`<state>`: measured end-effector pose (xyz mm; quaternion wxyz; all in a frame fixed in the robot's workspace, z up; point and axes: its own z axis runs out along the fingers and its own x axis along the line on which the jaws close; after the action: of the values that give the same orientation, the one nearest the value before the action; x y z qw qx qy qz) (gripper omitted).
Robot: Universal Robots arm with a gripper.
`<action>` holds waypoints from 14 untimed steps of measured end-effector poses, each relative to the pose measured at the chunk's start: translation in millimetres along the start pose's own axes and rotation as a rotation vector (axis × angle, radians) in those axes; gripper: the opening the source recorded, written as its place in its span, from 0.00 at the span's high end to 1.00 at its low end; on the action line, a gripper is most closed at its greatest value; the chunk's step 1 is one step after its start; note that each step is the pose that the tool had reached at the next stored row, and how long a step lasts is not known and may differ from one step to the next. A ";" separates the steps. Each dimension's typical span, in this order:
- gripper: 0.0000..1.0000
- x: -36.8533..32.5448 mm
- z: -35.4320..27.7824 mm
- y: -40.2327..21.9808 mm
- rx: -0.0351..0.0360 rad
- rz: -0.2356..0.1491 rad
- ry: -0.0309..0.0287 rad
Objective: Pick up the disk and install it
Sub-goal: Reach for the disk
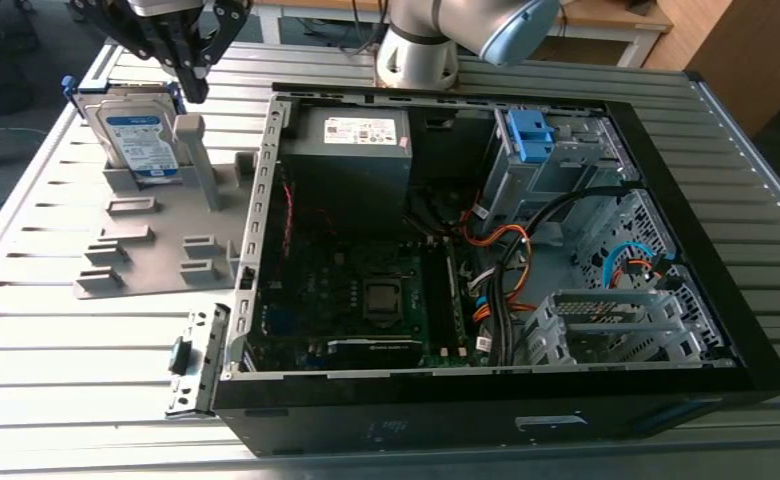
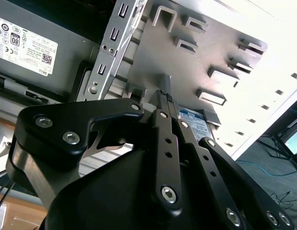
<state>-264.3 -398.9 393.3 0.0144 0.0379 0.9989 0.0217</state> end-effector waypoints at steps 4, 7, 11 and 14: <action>0.89 2.7 -0.1 -0.2 0.0000 0.000 0.0000; 0.89 4.8 -0.1 -0.3 0.0000 0.000 0.0000; 0.89 7.6 -0.2 -0.6 -0.0001 0.000 0.0000; 0.89 9.9 -0.3 -0.7 -0.0001 0.000 0.0000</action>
<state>-274.2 -398.9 393.3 0.0144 0.0378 0.9989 0.0218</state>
